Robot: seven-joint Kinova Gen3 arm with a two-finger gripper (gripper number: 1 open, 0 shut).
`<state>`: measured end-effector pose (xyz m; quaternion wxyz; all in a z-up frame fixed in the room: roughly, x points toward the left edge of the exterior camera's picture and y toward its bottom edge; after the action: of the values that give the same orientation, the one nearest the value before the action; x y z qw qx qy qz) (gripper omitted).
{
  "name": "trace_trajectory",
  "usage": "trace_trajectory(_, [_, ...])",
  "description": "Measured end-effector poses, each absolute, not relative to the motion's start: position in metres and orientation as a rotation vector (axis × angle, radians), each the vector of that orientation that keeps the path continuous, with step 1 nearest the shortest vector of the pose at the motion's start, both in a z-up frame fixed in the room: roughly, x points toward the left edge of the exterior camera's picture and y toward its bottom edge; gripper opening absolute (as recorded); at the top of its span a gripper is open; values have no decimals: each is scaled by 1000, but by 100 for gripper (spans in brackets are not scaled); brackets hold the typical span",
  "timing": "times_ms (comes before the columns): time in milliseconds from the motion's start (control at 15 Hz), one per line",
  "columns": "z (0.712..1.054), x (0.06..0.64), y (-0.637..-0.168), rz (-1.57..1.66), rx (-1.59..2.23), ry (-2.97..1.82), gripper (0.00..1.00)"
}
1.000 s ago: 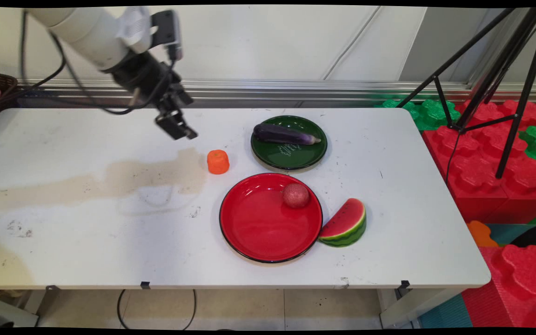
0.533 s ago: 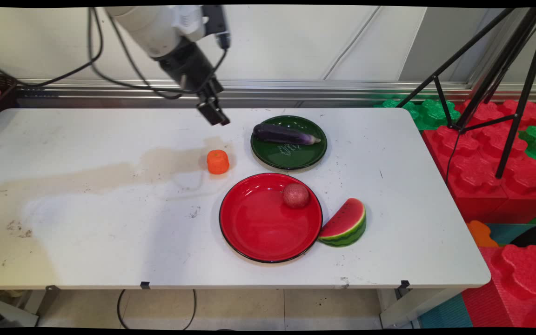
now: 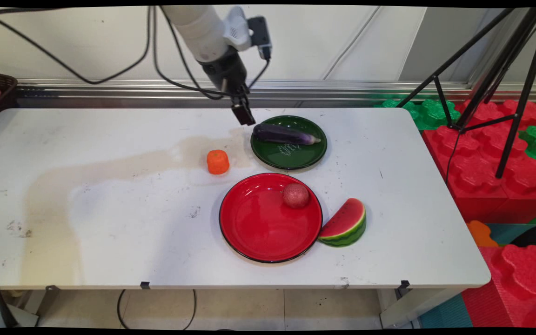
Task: Pick up the eggplant from the green plate
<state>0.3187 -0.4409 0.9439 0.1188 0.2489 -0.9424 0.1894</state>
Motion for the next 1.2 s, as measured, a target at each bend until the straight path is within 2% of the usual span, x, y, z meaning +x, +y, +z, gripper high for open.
trace_trajectory(800, [861, 284, -532, 439, 712, -2837, 100])
trace_trajectory(1200, [836, 274, -552, 387, 691, -2842, 100])
